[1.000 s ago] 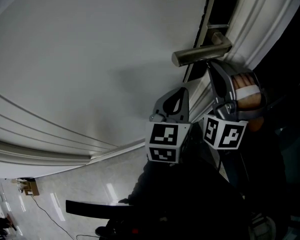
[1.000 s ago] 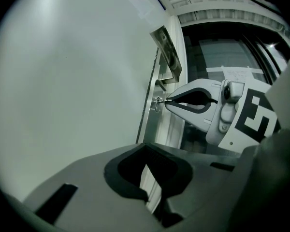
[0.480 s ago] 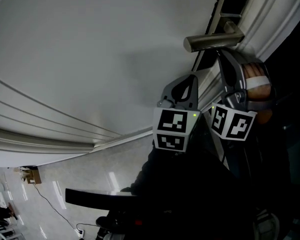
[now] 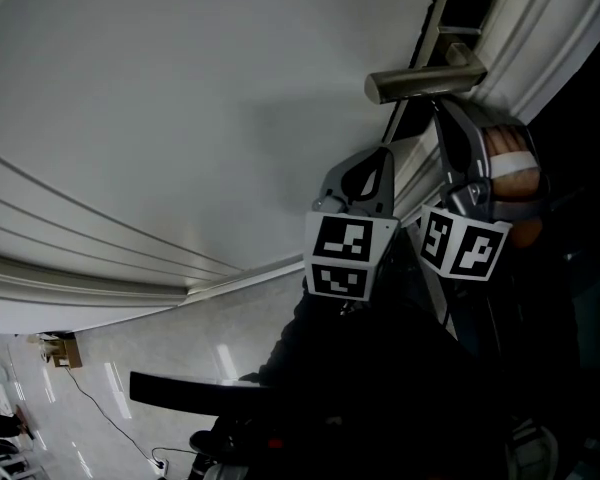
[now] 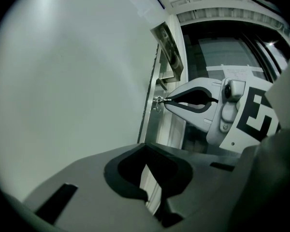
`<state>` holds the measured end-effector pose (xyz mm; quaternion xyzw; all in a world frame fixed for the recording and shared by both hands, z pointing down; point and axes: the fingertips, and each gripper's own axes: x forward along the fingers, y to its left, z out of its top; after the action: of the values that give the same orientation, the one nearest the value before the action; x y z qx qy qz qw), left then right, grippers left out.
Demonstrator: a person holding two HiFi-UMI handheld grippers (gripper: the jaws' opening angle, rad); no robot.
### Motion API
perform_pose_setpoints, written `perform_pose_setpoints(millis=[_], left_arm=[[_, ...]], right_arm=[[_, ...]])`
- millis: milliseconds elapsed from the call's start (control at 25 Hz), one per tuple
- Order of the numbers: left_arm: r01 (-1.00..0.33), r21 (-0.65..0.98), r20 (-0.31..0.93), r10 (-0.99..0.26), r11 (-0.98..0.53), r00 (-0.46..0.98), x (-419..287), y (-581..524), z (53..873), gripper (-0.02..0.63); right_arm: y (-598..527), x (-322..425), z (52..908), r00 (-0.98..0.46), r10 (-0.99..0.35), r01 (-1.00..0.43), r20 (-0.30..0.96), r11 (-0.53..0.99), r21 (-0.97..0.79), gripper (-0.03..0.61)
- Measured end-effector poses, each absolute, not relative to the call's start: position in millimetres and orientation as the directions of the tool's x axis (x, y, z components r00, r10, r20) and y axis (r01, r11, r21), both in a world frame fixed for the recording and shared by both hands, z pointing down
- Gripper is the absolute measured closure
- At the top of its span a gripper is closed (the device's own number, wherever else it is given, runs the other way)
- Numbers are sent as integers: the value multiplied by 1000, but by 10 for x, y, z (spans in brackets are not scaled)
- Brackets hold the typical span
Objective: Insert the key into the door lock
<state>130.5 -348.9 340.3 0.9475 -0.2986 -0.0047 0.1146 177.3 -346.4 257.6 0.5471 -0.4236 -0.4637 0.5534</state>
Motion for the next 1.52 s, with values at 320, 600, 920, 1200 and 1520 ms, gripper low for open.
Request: perform_pose_setpoints(millis=[320, 600, 920, 1200, 1520], left_arm=[[-575, 216, 64, -576, -789, 815, 1276, -3469, 3408, 612], [-578, 211, 65, -579, -788, 813, 1276, -3469, 3414, 612], [-587, 204, 66, -587, -784, 807, 1259, -3466, 3406, 612], [-588, 224, 60, -591, -777, 804, 1219, -3473, 3396, 612], [-602, 216, 60, -605, -769, 794, 1158, -3465, 3362, 612]], right_arm=[[-3459, 1777, 2575, 210, -977, 52, -43, -33, 998, 566], [-3469, 1782, 2588, 207, -977, 48, -42, -33, 998, 566], [-3471, 1785, 2591, 200, -978, 51, -49, -39, 998, 565], [-3468, 1793, 2597, 190, -980, 43, -58, -51, 998, 563], [-3449, 1790, 2569, 176, -983, 33, -59, -54, 998, 561]])
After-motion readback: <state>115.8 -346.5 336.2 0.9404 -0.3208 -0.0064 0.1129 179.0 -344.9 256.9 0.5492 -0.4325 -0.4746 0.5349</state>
